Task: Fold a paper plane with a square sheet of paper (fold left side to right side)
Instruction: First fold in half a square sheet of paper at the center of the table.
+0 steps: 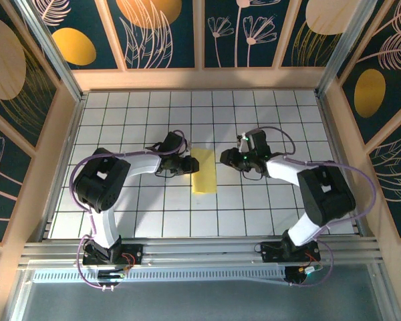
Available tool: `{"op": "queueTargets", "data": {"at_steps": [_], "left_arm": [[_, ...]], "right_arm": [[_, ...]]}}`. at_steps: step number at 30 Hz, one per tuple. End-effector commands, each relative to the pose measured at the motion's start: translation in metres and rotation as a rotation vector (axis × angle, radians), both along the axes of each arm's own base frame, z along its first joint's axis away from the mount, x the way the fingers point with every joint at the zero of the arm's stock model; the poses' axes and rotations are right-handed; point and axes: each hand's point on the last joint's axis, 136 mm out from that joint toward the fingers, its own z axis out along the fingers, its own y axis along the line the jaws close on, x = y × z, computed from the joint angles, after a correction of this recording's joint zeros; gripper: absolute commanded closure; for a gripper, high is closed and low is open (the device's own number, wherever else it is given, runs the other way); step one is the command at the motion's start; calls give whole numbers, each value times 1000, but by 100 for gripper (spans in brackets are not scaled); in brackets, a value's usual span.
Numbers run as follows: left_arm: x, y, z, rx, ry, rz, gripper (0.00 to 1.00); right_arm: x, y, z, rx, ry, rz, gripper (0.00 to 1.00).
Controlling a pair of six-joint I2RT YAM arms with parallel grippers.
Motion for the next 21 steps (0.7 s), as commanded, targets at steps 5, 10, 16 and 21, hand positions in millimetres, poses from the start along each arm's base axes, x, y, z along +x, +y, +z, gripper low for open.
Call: {"op": "queueTargets", "data": {"at_steps": [5,10,16,21], "left_arm": [[-19,2,-39,129,70,-56,66],[-18,0,-41,152,72,-73,64],[-16,1,-45,177,75,-79,61],[-15,1,-46,182,79,-78,60]], "right_arm": [[-1,-39,3,-84,-48,-96,60],[-3,-40,1,-83,-42,-94,59],[-5,-38,-1,-75,-37,-86,59],[-5,-38,-1,-74,-36,-84,60]]}}
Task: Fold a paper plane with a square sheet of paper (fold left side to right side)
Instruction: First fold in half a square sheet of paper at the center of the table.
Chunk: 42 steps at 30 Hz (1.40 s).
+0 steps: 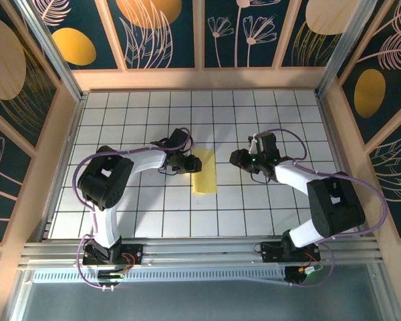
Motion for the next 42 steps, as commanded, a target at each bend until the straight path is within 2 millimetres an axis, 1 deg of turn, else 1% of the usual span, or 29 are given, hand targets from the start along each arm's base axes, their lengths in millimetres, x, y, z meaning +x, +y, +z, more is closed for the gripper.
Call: {"op": "queueTargets", "data": {"at_steps": [1,25,42], "left_arm": [[-15,4,-44,87,59,-27,60],[-17,6,-52,97,95,-2,59],[-17,8,-52,116,95,-4,57]], "right_arm": [[-2,-3,0,-14,-15,10,59],[-2,0,0,12,-16,11,57],[0,1,2,13,-17,18,57]]}}
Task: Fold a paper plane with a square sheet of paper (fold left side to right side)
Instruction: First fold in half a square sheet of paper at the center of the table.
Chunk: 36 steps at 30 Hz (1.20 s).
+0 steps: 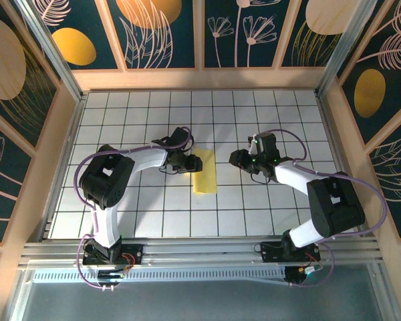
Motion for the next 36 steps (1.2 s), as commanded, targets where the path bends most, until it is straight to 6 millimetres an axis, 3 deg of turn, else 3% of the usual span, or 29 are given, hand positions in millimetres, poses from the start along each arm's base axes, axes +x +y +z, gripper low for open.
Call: {"op": "queueTargets", "data": {"at_steps": [1,36], "left_arm": [[-18,8,-52,104,74,-9,57],[-18,12,-56,125,83,15,56]], "right_arm": [[1,0,2,5,-20,11,57],[-3,4,-2,19,-1,29,57]]}}
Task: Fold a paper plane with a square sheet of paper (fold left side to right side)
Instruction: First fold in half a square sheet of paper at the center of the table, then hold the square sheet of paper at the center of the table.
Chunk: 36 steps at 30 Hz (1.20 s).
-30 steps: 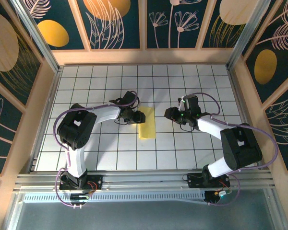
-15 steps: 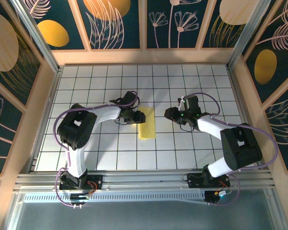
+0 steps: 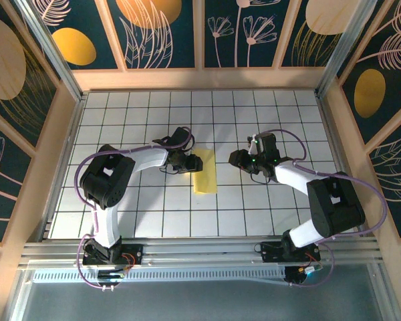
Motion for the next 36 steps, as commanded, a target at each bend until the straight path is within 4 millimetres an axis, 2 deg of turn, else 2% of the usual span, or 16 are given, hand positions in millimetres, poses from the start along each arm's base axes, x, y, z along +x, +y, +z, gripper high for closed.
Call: {"op": "queueTargets", "data": {"at_steps": [1,19,25,29,31,33,36], "left_arm": [[-18,13,-56,118,77,-6,56],[-20,17,-58,141,78,-28,56],[-20,18,-59,143,80,-21,56],[-20,17,-59,144,79,-20,56],[-20,17,-59,145,80,-19,56],[-20,18,-59,146,79,-18,56],[-20,18,-58,149,77,-17,56]], "right_arm": [[-2,2,-3,8,-4,18,57],[-1,4,-4,14,0,26,57],[-6,19,-2,53,12,82,59],[-11,46,0,127,35,153,69],[-14,60,-2,166,53,186,77],[-16,73,-6,195,76,210,86],[-17,86,-13,203,98,230,94]]}}
